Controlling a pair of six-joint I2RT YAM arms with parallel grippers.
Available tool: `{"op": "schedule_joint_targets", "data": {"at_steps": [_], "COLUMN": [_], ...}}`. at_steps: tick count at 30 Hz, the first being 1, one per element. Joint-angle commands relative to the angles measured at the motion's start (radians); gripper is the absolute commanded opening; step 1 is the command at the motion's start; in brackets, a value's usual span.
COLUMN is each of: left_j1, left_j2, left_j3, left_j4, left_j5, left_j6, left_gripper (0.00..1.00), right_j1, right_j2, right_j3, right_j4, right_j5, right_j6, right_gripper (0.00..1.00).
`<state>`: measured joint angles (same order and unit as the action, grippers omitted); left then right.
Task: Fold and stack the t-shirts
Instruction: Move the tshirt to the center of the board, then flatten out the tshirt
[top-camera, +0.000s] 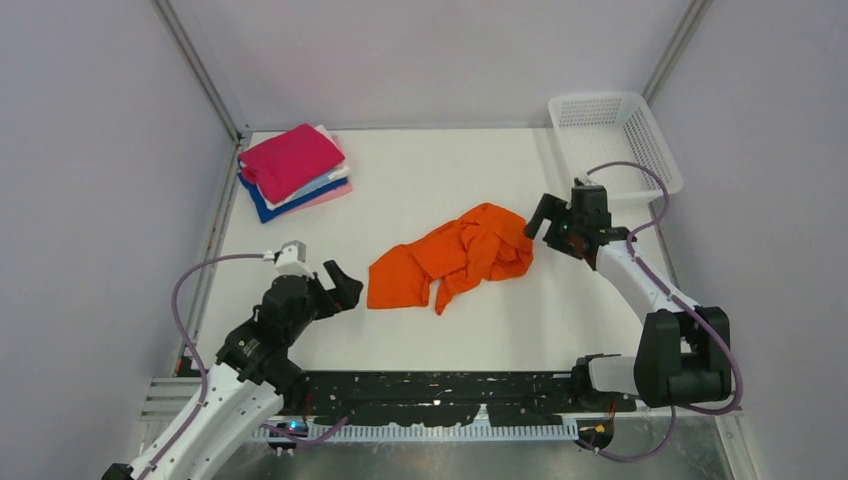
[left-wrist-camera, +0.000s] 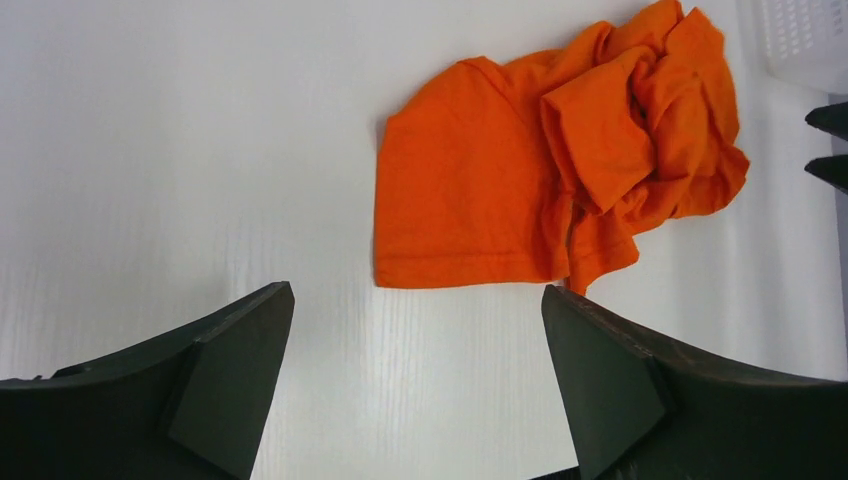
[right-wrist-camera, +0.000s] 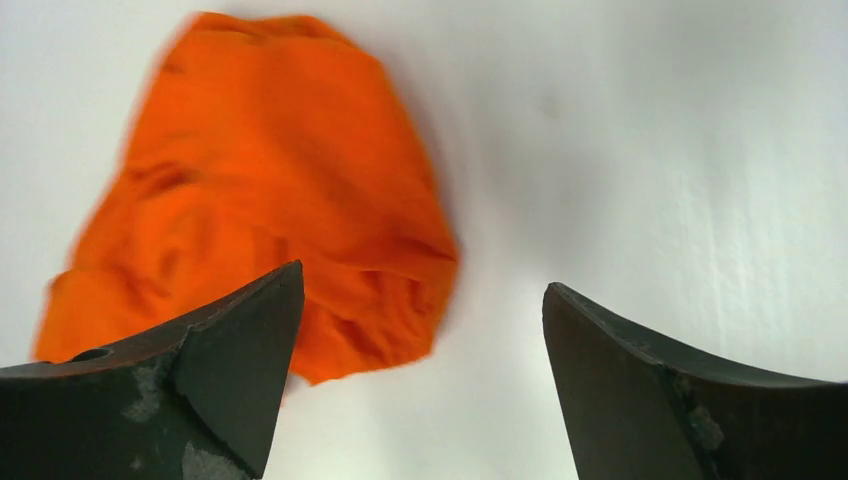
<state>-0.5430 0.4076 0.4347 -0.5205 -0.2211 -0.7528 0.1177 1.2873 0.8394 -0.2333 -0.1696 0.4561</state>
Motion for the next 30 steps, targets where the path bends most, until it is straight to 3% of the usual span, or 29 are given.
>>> {"op": "schedule_joint_targets", "data": {"at_steps": [1, 6, 9, 13, 16, 19, 22, 30], "left_j1": [-0.002, -0.001, -0.001, -0.001, -0.002, -0.002, -0.002, -0.002], "left_j2": [0.069, 0.191, 0.254, 0.301, 0.301, 0.291, 0.279, 0.248], "left_j3": [-0.034, -0.064, -0.041, -0.001, -0.005, -0.02, -0.028, -0.03], "left_j4": [0.029, 0.109, 0.139, 0.126, 0.121, 0.122, 0.113, 0.073], "left_j5": [0.086, 0.14, 0.145, 0.142, 0.137, 0.135, 0.135, 0.106], "left_j6": [-0.014, -0.023, -0.013, -0.004, -0.005, -0.013, -0.02, -0.019], "left_gripper": [1.0, 0.99, 1.0, 1.0, 1.0, 1.0, 1.0, 1.0], "right_j1": [-0.023, 0.039, 0.206, 0.47, 0.698, 0.849, 0.902, 0.911], "right_j2": [-0.087, -0.249, -0.302, -0.308, -0.242, -0.104, 0.026, 0.356], "right_j3": [-0.021, -0.067, -0.102, -0.13, -0.075, 0.005, 0.099, 0.273], "right_j4": [-0.104, -0.17, -0.174, -0.106, -0.108, -0.142, -0.152, -0.203], "right_j5": [0.371, 0.428, 0.414, 0.285, 0.247, 0.28, 0.276, 0.26], "right_j6": [0.004, -0.02, -0.026, -0.062, -0.154, -0.245, -0.297, -0.32], "right_gripper": [0.97, 0.96, 0.95, 0.95, 0.95, 0.97, 0.98, 0.77]}}
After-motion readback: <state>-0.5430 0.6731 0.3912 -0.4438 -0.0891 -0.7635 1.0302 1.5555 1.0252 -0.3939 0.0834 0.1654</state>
